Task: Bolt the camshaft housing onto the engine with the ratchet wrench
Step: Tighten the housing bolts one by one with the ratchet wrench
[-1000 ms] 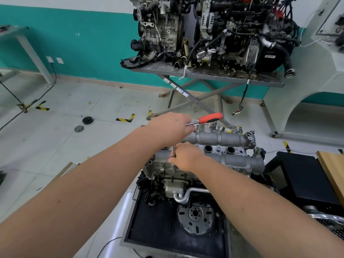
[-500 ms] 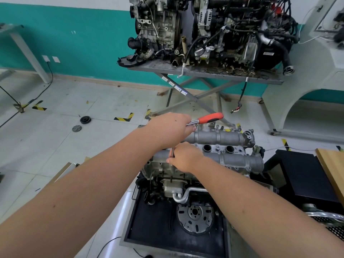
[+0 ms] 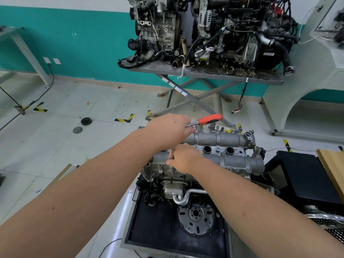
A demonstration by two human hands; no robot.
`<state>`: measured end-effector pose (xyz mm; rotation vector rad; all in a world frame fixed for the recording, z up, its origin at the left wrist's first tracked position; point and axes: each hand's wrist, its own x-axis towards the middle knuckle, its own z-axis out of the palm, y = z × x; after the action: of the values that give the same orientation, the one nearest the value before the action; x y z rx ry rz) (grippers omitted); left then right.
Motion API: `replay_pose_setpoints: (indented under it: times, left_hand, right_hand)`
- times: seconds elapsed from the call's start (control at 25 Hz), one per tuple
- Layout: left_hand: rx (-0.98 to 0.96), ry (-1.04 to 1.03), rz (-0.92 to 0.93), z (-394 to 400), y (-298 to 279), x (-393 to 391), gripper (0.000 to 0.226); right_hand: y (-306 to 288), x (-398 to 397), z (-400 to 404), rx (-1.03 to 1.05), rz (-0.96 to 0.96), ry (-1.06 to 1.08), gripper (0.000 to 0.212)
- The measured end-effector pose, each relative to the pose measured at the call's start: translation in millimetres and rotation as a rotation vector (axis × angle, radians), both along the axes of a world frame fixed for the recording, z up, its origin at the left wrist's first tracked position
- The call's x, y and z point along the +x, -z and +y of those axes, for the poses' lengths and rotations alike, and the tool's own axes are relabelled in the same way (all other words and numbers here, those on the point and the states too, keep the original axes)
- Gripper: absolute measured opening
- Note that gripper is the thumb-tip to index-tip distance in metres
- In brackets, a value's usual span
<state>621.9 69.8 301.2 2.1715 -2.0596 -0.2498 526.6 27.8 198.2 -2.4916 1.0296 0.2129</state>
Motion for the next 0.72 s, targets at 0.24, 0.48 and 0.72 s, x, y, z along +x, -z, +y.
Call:
replay_pose_setpoints:
  times: [0.24,0.48,0.72]
  left_hand:
    - [-0.024,0.012,-0.012,-2,3,1,0.037]
    - [-0.078,0.075,-0.215,-2,7,5,0.036]
    - [-0.58,0.326,-0.383,10,25,16,0.038]
  right_hand:
    - [2,-1,-1,-0.014,-0.012,-0.007,0.023]
    - [0,-1,-1,0.002,-0.017,-0.027,0.022]
    - [0,-2,2,-0.027,-0.021,-0.016,0.023]
